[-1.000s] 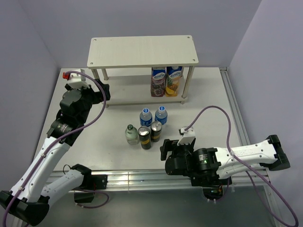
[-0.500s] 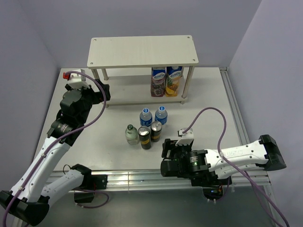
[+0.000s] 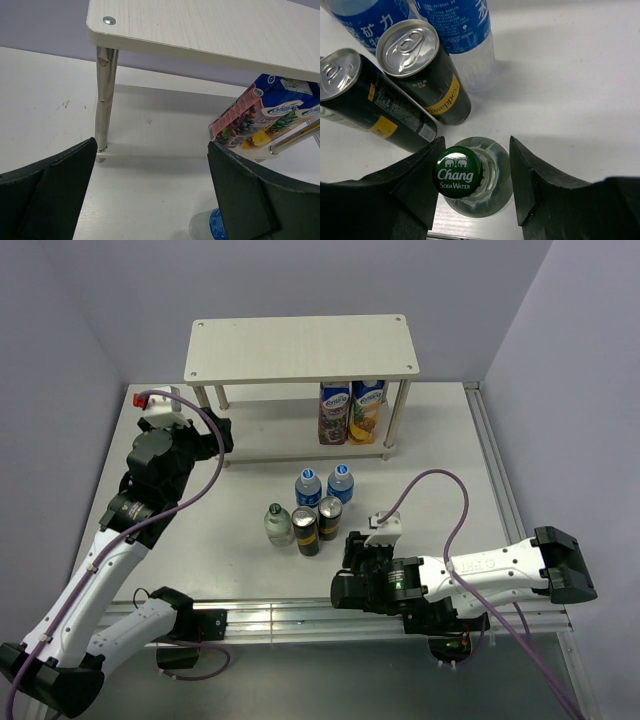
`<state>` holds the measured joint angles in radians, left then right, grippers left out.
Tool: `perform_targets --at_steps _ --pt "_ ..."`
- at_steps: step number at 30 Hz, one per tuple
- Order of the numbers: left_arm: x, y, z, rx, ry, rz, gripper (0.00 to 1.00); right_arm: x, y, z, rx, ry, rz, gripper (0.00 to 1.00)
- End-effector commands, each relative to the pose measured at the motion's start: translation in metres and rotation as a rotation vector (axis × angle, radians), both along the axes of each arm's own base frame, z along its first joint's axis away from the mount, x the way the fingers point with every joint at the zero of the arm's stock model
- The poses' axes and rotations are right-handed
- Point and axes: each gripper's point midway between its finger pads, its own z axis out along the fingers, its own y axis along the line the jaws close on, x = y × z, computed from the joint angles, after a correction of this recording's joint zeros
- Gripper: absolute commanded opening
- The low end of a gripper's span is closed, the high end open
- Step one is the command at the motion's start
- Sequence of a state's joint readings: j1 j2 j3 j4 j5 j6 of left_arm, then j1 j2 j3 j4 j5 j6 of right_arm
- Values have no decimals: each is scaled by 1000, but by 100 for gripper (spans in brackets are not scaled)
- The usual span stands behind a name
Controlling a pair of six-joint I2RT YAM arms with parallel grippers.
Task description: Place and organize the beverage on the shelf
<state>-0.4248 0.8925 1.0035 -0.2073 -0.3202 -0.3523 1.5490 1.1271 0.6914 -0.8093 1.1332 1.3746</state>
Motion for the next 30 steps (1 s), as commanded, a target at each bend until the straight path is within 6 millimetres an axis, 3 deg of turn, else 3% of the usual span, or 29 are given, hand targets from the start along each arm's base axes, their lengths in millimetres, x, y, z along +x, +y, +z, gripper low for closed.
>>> perform_targets --at_steps 1,6,9,11,15,25,27,28,30 --pt "0 2 9 0 -32 7 99 7 3 5 35 -51 -36 56" --pt "0 3 10 -1 -35 10 99 7 5 4 23 -51 -30 32" --pt "-1 3 10 -2 -36 10 99 7 5 7 27 -52 -29 6" --pt "-1 4 10 0 -36 10 99 8 3 16 25 -60 -34 0" --pt "-3 5 12 -3 -43 13 99 11 0 45 21 -95 -37 0" --pt "-5 8 15 -6 -55 25 99 24 -20 176 57 -267 -56 0" --pt "-6 9 16 -5 -57 28 100 27 -22 197 119 -287 -72 0" --pt "-6 9 16 -6 -58 28 99 28 -25 206 71 -303 -62 0" --pt "-7 11 18 -6 -64 33 99 33 -25 229 164 -320 -83 0"
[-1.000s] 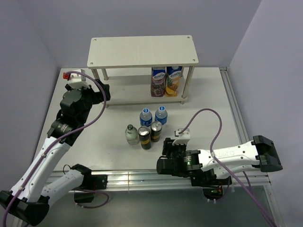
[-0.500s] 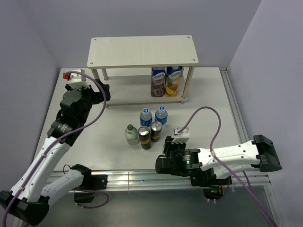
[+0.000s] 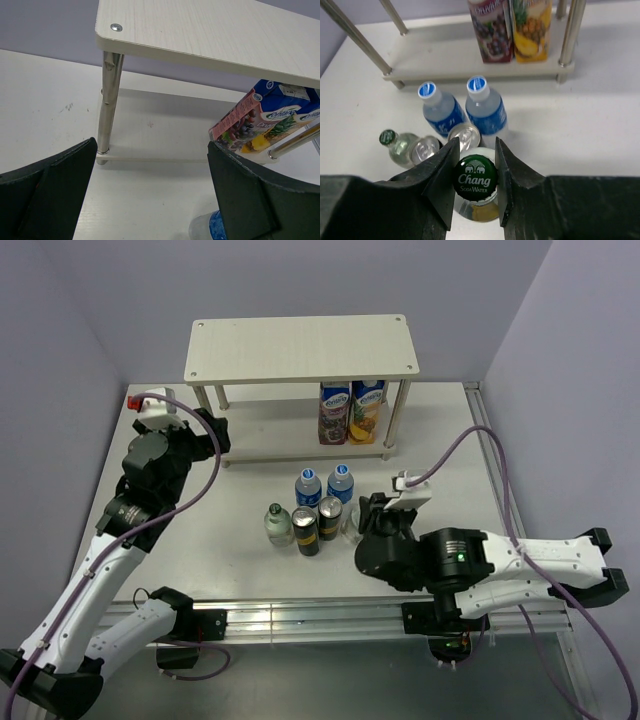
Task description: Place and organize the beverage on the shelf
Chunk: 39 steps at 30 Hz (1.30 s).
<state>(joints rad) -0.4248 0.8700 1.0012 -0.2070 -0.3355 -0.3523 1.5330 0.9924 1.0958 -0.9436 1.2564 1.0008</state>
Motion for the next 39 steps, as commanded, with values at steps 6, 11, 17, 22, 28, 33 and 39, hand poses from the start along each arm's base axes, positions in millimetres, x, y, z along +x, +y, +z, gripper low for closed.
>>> perform_targets --at_steps 6,11,17,22,28,33,39 --pt "-3 7 12 3 -45 22 99 41 -33 116 139 -199 -82 0" --pt "-3 6 12 2 -46 21 99 68 -43 174 69 -283 -88 0" --pt "-4 7 13 2 -49 21 99 98 -56 249 20 -395 -158 0" --pt "-4 7 14 -1 -51 19 99 139 -53 290 -7 -435 -196 0" --pt "-6 6 16 -4 -58 12 99 194 -34 305 -54 -427 -190 0" --pt "-6 6 16 -5 -60 10 99 238 -34 311 -81 -436 -226 0" --pt "-7 6 18 -5 -64 10 99 266 -41 305 -62 -438 -239 0"
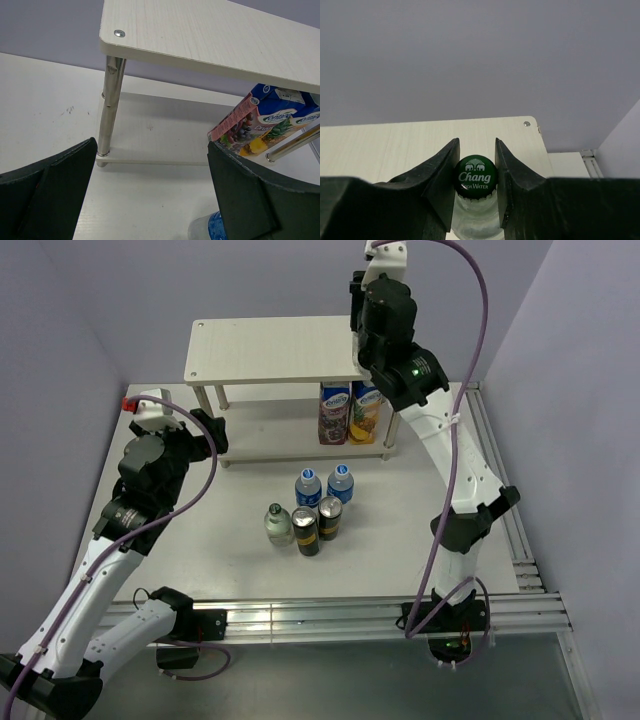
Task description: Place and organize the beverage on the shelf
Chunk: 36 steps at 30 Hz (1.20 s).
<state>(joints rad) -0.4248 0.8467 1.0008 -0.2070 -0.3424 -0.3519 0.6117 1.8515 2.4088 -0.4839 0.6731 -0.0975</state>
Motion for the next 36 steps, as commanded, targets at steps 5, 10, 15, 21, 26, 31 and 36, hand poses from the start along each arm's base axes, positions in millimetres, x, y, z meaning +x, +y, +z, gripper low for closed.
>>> perform_targets --at_steps 5,10,15,21,26,31,36 --pt "-2 2 11 1 -41 -1 99 -8 -27 56 124 -157 13 0" --pt "-2 2 10 2 -40 -1 99 5 -24 40 101 -135 -2 0" --pt "-2 2 10 2 -39 1 99 19 -27 26 72 -135 -49 0" --pt "-2 3 8 5 -36 5 99 37 -32 12 86 -133 -82 0" --pt "-1 3 7 8 -33 8 99 47 -35 5 86 -143 -107 0" --pt "0 3 6 10 -29 8 99 61 -34 -4 76 -143 -125 0" --pt "0 3 6 13 -29 11 99 70 -34 -13 65 -137 -143 0"
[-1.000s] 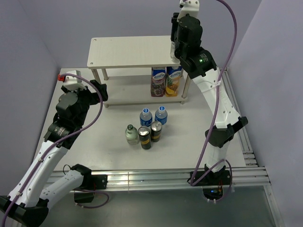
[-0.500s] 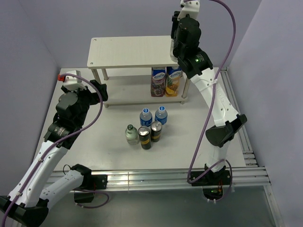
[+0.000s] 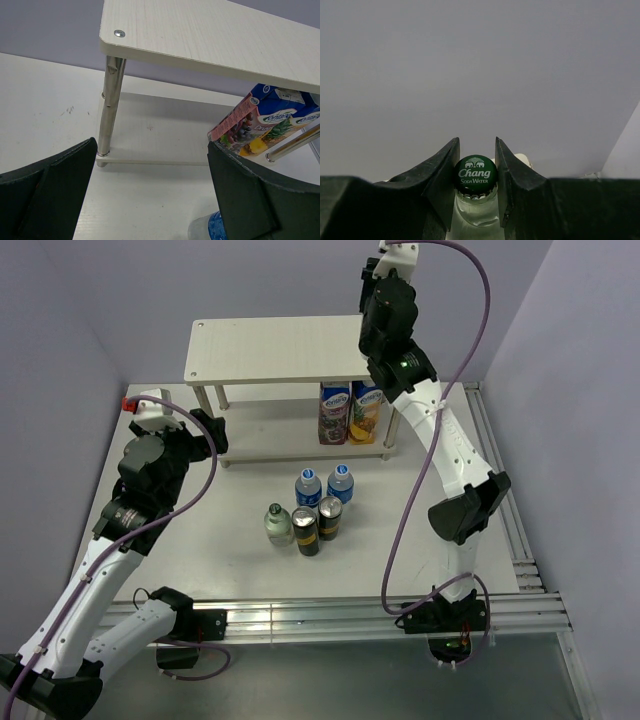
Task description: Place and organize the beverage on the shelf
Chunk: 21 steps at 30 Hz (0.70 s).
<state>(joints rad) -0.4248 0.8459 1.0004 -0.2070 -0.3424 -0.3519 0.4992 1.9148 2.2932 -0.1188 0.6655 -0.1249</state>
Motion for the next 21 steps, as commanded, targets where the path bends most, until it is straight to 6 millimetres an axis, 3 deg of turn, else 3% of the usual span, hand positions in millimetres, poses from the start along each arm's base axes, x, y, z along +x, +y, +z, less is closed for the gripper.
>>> perform_targets --at_steps 1,4,5,7,8,9,10,11,21 --pt "0 4 5 14 -28 12 99 12 -6 -18 0 28 -46 0" --pt "1 3 4 17 -25 12 99 12 -6 -27 -4 46 -52 1" --pt "1 3 4 17 -25 12 99 9 -7 -25 6 41 -50 21" --pt "1 3 4 17 -25 12 99 8 -7 -31 3 55 -48 49" --pt "2 3 5 16 -26 14 99 5 -9 -30 7 53 -49 68" --pt "2 4 5 18 -25 17 99 4 -9 -30 6 56 -51 74" --pt "1 4 4 18 -25 15 99 4 -9 -30 11 56 -50 89" --pt "2 4 4 18 -25 15 99 1 -11 -29 11 58 -49 97" --pt "2 6 5 21 -27 23 99 -25 -16 -28 38 60 -60 100"
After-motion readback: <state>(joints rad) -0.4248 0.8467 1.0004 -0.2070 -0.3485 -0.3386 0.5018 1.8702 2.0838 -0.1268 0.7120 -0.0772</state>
